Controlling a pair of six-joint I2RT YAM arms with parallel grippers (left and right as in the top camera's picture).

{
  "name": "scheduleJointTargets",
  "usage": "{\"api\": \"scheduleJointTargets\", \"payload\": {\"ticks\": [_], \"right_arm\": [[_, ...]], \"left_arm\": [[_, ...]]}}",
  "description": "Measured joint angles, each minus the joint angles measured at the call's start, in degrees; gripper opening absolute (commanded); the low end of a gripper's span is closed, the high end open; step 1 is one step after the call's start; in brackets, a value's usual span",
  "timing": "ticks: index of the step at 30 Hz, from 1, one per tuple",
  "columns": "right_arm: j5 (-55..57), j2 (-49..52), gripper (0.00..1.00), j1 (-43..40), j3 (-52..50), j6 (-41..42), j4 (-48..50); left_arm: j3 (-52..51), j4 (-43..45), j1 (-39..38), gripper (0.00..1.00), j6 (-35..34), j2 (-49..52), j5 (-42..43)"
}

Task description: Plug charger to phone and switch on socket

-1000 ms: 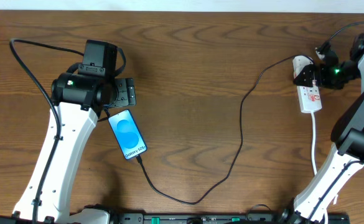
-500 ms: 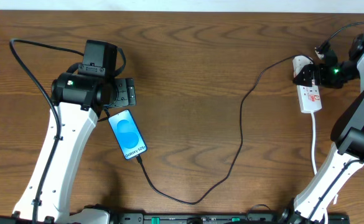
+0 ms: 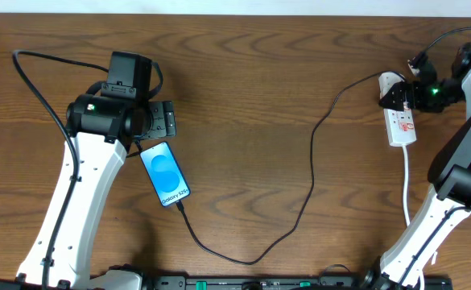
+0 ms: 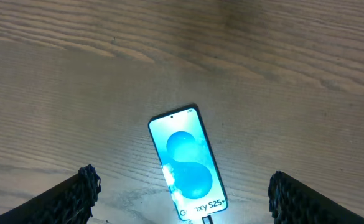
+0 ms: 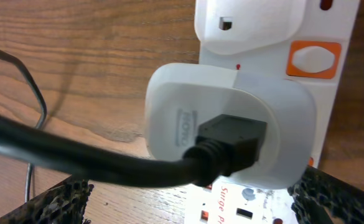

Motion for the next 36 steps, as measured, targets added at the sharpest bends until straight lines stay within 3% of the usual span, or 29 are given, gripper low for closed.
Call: {"api": "scheduleJointTargets", "payload": {"ticks": [36], "right_arm": [[-3.3, -0.1, 0.99, 0.1, -1.8, 4.6, 3.9]], "left_arm": [[0.0, 0.0, 0.0, 0.89, 0.0, 0.0, 0.0]]}}
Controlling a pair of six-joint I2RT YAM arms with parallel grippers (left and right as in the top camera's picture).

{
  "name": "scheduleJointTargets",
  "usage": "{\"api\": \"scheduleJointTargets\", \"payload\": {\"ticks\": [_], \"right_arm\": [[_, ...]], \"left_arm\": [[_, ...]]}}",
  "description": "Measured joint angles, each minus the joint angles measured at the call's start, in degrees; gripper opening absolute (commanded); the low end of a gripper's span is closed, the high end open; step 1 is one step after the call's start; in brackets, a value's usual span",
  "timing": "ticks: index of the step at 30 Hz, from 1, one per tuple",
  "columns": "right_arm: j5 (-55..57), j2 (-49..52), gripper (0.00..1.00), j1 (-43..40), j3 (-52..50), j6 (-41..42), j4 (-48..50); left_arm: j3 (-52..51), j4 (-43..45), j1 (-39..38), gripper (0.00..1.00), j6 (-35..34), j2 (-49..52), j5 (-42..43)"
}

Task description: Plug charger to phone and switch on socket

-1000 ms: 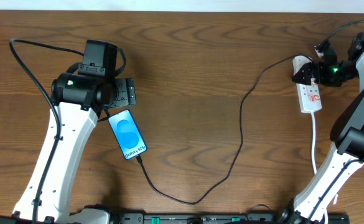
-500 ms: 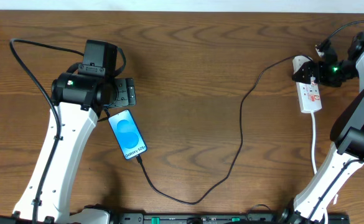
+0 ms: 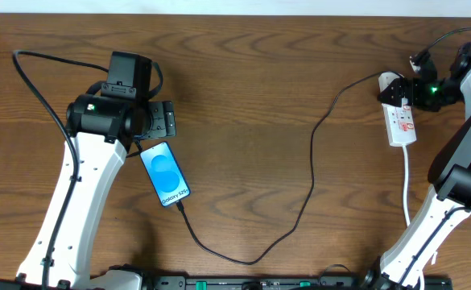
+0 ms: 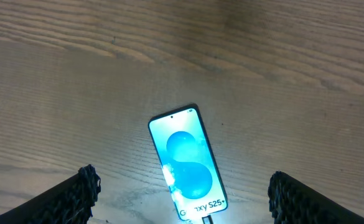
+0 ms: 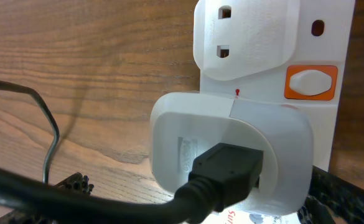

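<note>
The lit phone (image 3: 165,174) lies face up left of the table's middle, with the black cable (image 3: 311,173) plugged into its lower end. In the left wrist view the phone (image 4: 188,162) sits between and beyond my left gripper (image 4: 183,183), which is open and holds nothing. The cable runs to a white charger plug (image 5: 231,149) seated in the white power strip (image 3: 402,121). Beside that plug is an orange switch (image 5: 310,82). My right gripper (image 5: 200,202) is open, its fingers either side of the plug (image 3: 390,84).
A second, free socket (image 5: 244,31) shows on the strip above the plug. The strip's white lead (image 3: 406,189) runs toward the front edge. The black cable loops across the table's middle and front.
My right gripper has drawn back a little from the plug, so the free socket and the orange switch show more fully. The left gripper, phone and cable have not moved.
</note>
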Motion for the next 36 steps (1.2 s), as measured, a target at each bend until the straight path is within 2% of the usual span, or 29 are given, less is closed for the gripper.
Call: {"api": "scheduleJointTargets", "payload": {"ticks": [25, 36], "right_arm": [[-0.7, 0.0, 0.99, -3.5, 0.3, 0.2, -4.4], [-6.3, 0.0, 0.99, -3.4, 0.3, 0.1, -3.8]], "left_arm": [[0.0, 0.0, 0.0, 0.89, 0.0, 0.0, 0.0], [0.0, 0.0, 0.0, 0.89, 0.0, 0.0, 0.0]]}}
